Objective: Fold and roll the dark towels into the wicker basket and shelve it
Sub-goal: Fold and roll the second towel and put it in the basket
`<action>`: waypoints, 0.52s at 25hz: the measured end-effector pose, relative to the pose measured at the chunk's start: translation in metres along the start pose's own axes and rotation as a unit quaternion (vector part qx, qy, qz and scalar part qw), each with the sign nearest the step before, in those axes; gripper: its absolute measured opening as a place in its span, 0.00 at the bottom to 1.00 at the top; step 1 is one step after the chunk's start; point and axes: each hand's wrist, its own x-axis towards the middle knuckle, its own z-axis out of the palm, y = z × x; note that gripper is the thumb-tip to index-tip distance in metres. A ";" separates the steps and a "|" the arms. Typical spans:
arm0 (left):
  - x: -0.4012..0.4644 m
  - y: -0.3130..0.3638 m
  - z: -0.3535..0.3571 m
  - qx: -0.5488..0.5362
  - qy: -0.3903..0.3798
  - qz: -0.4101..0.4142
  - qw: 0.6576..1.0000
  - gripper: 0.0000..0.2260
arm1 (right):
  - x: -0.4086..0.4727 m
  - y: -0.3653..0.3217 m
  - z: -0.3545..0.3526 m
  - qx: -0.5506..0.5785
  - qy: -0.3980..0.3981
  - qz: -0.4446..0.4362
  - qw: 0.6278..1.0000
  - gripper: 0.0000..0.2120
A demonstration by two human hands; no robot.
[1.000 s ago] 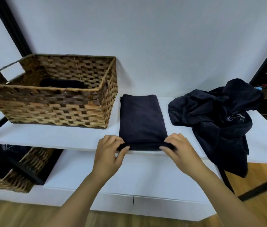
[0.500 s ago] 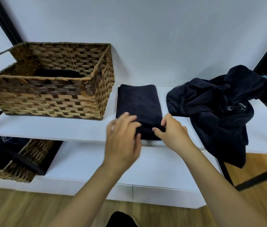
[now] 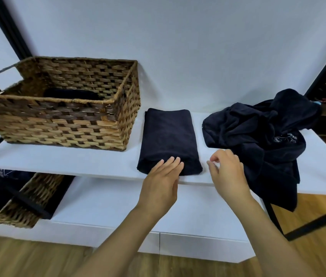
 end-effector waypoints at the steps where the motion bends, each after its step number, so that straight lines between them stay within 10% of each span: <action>1: 0.001 -0.002 0.001 0.000 0.001 0.004 1.000 0.21 | -0.006 -0.002 -0.002 0.021 0.058 -0.051 0.997 0.02; 5: 0.007 -0.002 0.003 -0.014 0.008 -0.003 1.000 0.22 | -0.030 -0.038 0.023 0.058 0.059 -0.295 0.952 0.16; 13: -0.014 -0.056 -0.021 -0.041 0.054 0.011 0.998 0.15 | -0.022 -0.016 0.044 0.002 0.059 -0.264 0.963 0.15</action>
